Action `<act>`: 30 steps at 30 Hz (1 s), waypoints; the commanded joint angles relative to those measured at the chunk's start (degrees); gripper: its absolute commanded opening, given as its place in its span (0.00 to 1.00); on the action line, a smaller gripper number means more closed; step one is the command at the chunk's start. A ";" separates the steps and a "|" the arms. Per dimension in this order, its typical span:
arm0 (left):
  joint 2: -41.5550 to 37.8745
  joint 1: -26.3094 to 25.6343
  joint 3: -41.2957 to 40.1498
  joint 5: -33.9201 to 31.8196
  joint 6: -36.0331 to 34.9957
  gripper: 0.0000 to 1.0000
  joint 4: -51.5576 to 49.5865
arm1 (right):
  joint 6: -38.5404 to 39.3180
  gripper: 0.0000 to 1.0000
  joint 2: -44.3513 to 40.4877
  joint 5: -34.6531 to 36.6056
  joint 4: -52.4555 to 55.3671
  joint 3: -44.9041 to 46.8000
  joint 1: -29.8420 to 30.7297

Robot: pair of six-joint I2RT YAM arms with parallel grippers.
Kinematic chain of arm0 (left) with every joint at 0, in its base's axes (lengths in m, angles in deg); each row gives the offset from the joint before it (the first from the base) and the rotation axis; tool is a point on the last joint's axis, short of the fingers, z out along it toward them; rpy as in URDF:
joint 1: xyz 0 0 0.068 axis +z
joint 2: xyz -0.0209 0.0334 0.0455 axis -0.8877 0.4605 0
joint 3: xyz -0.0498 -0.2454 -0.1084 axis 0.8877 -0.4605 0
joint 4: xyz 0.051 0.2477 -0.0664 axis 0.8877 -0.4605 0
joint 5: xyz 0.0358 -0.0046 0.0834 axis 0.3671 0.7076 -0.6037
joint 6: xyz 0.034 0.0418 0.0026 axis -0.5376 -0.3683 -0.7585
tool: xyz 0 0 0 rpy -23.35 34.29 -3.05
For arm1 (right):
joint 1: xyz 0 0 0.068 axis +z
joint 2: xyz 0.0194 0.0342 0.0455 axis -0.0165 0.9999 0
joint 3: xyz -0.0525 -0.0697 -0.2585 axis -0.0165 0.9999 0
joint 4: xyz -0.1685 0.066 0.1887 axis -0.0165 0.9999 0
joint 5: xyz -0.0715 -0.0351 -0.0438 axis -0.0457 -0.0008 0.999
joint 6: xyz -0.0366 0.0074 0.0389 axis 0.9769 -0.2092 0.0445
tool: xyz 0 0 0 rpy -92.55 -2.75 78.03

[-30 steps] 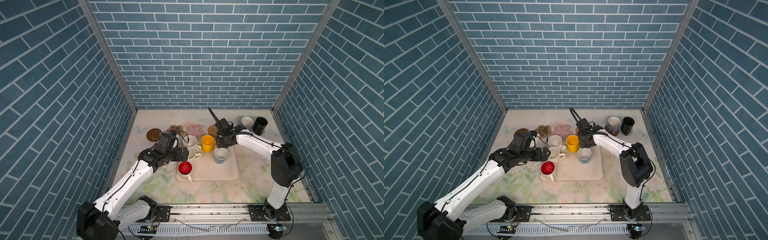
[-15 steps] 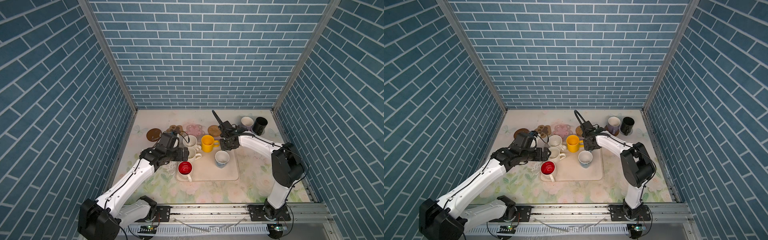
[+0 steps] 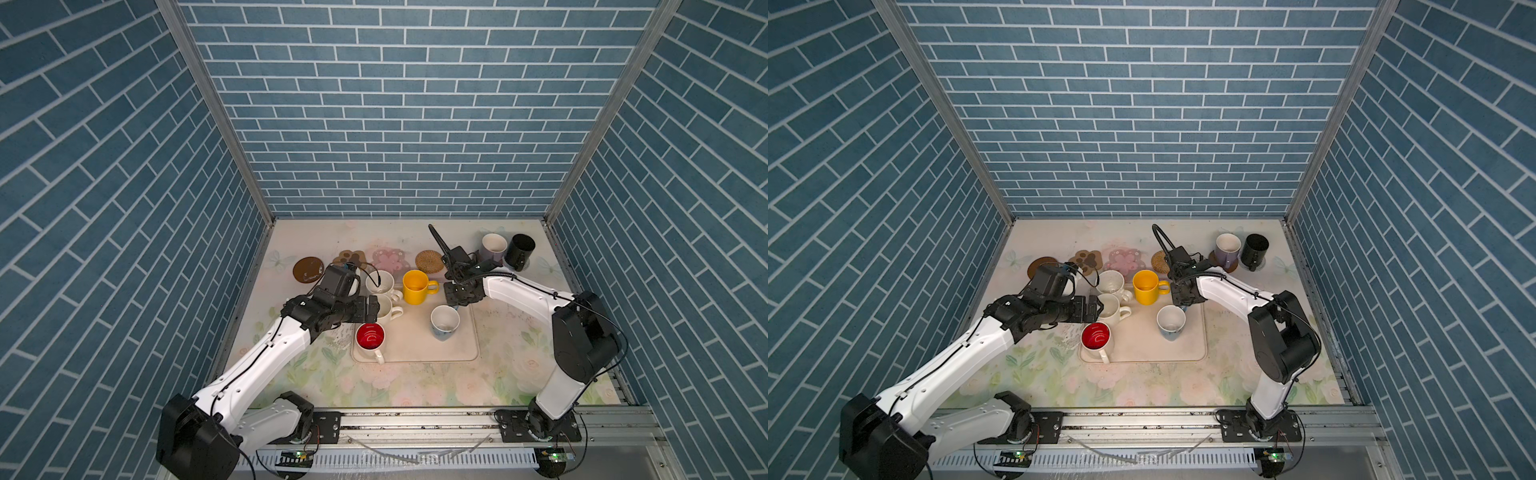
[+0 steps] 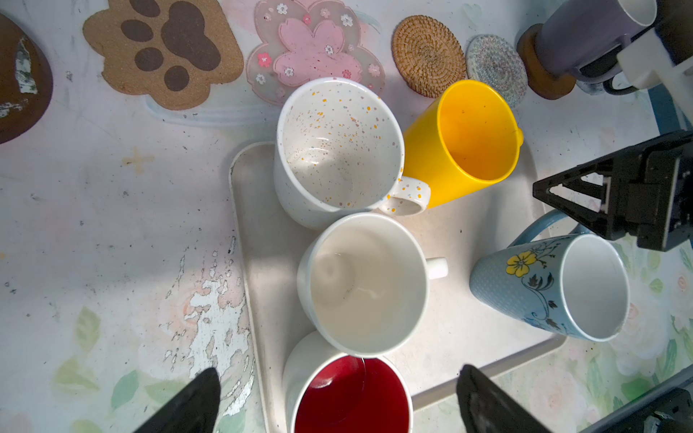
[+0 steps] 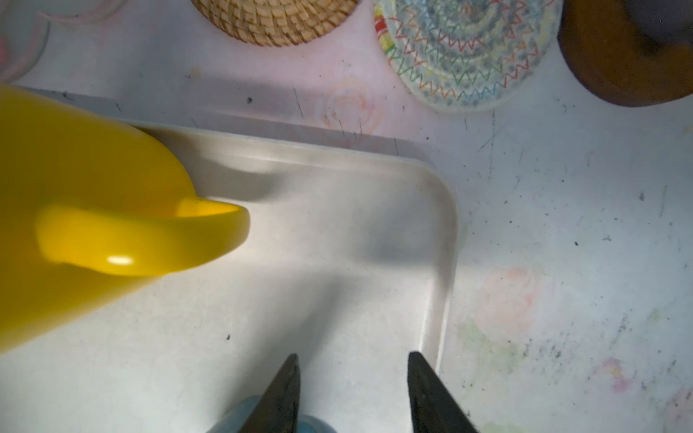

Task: Place cups on coasters
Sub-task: Rotate the cup on the tray.

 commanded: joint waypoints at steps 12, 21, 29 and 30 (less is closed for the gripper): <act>2.23 -3.14 1.97 -2.19 1.55 0.99 1.13 | -0.91 0.45 -7.66 0.26 0.16 8.78 -0.28; 3.98 -5.17 2.41 -4.16 2.26 0.99 1.75 | -1.42 0.43 -12.73 -2.62 -3.28 16.19 -0.12; 4.41 -6.07 2.32 -5.20 3.06 0.99 2.57 | -1.67 0.41 -15.85 -4.18 -4.07 19.92 0.10; 4.41 -6.16 2.33 -5.29 3.11 0.99 2.70 | -1.41 0.41 -16.37 -4.55 -4.48 20.29 0.28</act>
